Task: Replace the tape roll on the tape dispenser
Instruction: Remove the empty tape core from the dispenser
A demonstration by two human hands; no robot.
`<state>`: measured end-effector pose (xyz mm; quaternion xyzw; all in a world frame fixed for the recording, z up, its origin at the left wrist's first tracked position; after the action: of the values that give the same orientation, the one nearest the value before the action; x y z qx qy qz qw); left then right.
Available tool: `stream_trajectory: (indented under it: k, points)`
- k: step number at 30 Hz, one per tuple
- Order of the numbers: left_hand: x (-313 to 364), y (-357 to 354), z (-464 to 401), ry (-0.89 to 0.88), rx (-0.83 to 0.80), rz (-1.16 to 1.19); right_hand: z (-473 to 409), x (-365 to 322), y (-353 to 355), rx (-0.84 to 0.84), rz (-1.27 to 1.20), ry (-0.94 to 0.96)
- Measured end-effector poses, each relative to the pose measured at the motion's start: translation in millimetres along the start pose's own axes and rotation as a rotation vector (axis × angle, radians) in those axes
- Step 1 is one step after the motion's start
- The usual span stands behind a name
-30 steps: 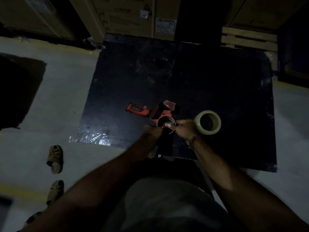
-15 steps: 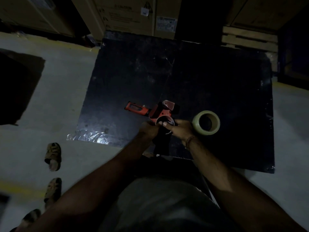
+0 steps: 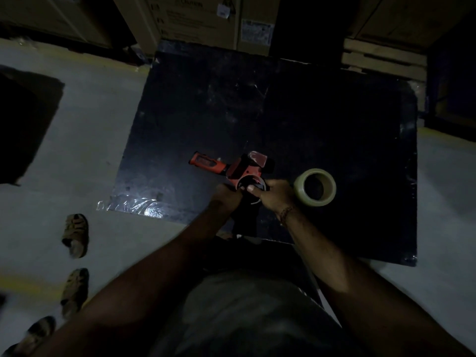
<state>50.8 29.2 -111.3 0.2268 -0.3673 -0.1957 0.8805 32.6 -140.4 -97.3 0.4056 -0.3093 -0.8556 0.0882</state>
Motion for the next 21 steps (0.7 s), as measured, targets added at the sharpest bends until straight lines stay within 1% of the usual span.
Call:
stream_trajectory:
  k: [3, 6, 9, 11, 13, 21]
  points:
    - [6, 6, 6, 0.038, -0.034, 0.079, 6, 3, -1, -0.005, -0.005, -0.027]
    - [8, 8, 8, 0.007, -0.023, 0.079, 13, 11, -4, -0.080, -0.045, -0.140]
    - [7, 8, 8, -0.081, 0.012, 0.006, 1, 27, -13, -0.061, -0.096, -0.134]
    - [9, 7, 11, -0.168, 0.038, -0.073, -1, 26, -14, -0.054, -0.106, -0.142]
    - [13, 9, 16, -0.215, 0.062, -0.130, 2, 18, -12, -0.056, -0.109, -0.148]
    - [16, 13, 17, -0.202, 0.088, -0.136, -9, 30, -18, 0.034, -0.070, -0.082]
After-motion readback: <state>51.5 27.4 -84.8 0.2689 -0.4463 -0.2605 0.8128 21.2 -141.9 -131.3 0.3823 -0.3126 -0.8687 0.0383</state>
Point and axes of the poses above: each hand's wrist, its own z-axis away from the middle knuckle, its own y-axis out of the back of the hand, x = y × z, the point moved 4 cm from there along -z, towards the middle knuckle, and after that the axes turned 14 degrees about x, right-handed, at the moved point
